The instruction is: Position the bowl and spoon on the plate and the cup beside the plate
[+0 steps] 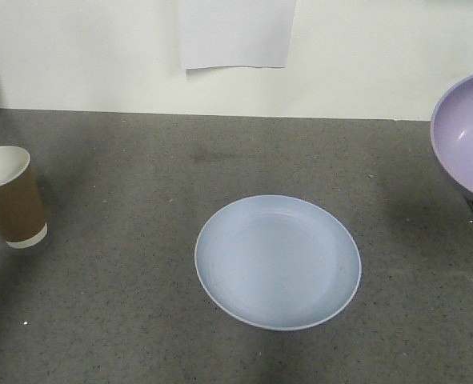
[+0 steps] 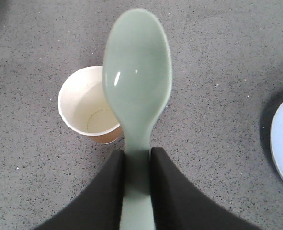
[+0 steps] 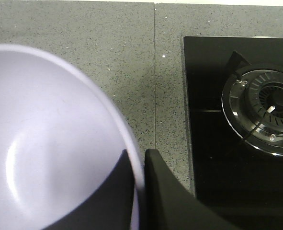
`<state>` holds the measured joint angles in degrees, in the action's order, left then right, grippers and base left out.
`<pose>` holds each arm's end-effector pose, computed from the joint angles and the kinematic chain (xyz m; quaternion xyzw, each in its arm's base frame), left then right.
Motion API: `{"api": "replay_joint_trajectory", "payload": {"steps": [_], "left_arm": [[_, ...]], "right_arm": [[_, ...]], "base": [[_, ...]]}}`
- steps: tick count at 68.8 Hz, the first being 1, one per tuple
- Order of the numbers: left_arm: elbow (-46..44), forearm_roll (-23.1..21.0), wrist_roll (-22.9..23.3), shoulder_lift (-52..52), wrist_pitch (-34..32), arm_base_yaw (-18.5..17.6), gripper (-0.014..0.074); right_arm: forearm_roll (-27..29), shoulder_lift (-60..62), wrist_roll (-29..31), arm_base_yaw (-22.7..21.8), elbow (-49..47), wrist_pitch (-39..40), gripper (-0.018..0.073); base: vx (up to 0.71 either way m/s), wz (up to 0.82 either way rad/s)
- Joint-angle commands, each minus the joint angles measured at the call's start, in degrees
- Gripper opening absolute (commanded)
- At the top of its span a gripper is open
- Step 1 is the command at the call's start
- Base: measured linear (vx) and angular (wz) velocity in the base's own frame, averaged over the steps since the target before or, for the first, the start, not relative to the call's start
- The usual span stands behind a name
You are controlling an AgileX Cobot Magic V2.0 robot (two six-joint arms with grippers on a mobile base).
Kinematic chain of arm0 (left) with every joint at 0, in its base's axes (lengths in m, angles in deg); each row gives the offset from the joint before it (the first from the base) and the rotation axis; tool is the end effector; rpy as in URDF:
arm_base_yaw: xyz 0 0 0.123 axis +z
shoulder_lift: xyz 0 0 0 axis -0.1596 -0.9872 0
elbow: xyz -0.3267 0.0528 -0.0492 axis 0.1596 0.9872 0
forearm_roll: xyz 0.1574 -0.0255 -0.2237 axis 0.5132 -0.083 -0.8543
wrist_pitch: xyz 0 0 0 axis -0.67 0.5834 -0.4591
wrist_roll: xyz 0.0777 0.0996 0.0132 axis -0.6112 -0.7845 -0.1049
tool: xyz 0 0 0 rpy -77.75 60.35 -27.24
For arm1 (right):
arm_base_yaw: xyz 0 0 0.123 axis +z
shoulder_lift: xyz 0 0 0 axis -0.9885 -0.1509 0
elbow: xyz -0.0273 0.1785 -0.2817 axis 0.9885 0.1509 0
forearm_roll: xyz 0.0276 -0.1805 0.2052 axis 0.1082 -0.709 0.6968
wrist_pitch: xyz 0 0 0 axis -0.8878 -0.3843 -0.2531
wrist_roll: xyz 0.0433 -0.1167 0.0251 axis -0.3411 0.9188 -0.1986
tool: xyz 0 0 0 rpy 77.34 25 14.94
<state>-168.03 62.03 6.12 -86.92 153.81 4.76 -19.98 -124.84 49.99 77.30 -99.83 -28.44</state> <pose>0.2586 -0.0201 0.4757 -0.0270 0.9408 -0.0358 0.3358 0.2158 -0.0139 0.4534 0.0286 0.9183 -0.0096 0.3946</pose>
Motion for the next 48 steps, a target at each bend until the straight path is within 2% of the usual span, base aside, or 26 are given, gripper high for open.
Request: {"api": "replay_joint_trajectory", "payload": {"steps": [1, 7, 27, 34, 48], "left_arm": [[-1.63, -0.43, 0.17, 1.3, -1.3, -0.38, -0.0006], [-1.63, -0.43, 0.17, 1.3, -1.3, -0.38, -0.0006], [-1.63, -0.43, 0.17, 1.3, -1.3, -0.38, -0.0006], [-1.63, -0.43, 0.17, 1.3, -1.3, -0.38, -0.0006], [-1.63, -0.43, 0.17, 1.3, -1.56, -0.38, -0.0006]], "right_arm": [[1.08, 0.4, 0.48, -0.22, -1.59, 3.4, -0.0006], [3.78, 0.09, 2.67, -0.22, -1.59, 3.34, -0.0006], [18.35, -7.91, 11.51, -0.18, -1.59, 2.52, -0.0005], [19.06, -11.39, 12.38, 1.88, -1.59, 2.39, -0.0004], [15.58, -18.03, 10.98, 11.36, -1.59, 3.77, -0.0004]], "base": [[0.0, 0.0], [0.0, 0.0], [0.0, 0.0], [0.0, 0.0], [0.0, 0.0]]}}
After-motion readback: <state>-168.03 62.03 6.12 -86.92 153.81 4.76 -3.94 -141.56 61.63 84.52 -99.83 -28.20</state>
